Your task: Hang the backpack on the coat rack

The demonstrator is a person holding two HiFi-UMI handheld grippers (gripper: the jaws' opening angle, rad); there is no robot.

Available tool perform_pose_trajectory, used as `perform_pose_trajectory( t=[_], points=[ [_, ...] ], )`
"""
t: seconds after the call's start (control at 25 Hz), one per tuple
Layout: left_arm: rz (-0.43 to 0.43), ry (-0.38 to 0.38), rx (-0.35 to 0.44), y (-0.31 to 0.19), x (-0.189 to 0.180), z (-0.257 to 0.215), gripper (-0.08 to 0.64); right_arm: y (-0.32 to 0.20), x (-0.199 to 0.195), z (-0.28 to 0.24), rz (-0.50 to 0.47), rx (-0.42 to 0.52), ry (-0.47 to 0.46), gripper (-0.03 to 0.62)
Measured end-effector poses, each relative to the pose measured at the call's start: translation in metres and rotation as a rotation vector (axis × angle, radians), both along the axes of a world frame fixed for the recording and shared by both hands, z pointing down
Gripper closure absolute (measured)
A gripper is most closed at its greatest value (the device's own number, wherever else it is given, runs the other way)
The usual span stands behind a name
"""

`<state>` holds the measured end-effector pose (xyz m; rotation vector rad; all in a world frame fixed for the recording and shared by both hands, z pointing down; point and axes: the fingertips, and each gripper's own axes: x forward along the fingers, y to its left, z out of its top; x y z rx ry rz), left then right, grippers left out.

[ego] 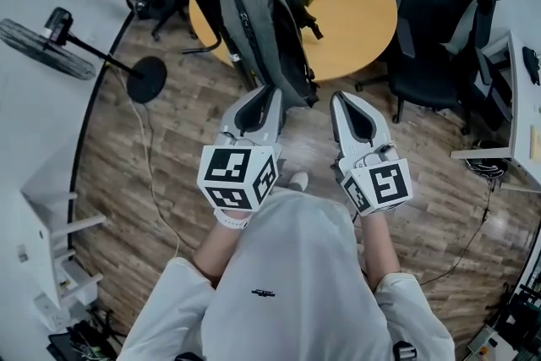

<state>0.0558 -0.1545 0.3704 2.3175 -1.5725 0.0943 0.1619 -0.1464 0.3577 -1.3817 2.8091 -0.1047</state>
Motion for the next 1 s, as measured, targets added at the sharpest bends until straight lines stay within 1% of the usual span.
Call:
perform_pose_trajectory(
  t=[0.12, 0.36, 0.6, 0.72, 0.84, 1.0],
  points=[
    [-0.002, -0.028, 0.004, 0.0, 0.002, 0.002, 0.545, -0.003, 0.014, 0.001, 0.018, 0.012, 0.059, 0.591],
    [0.009, -0.093, 0.037, -0.005, 0.008, 0.006, 0.543, -0.008, 0.046, 0.009, 0.062, -0.003, 0.139, 0.591],
    [0.04, -0.107, 0.057, -0.007, 0.011, 0.011, 0.543, -0.01, 0.081, 0.01, 0.133, 0.002, 0.156, 0.591],
    [0.061, -0.135, 0.074, -0.008, 0.009, 0.013, 0.543, -0.009, 0.095, 0.01, 0.167, 0.001, 0.154, 0.591],
    [0.064, -0.149, 0.074, -0.009, 0.006, 0.016, 0.543, -0.009, 0.102, 0.006, 0.189, 0.017, 0.143, 0.591],
    [0.063, -0.145, 0.073, -0.007, 0.004, 0.018, 0.543, -0.007, 0.103, 0.006, 0.199, 0.032, 0.133, 0.591]
  ],
)
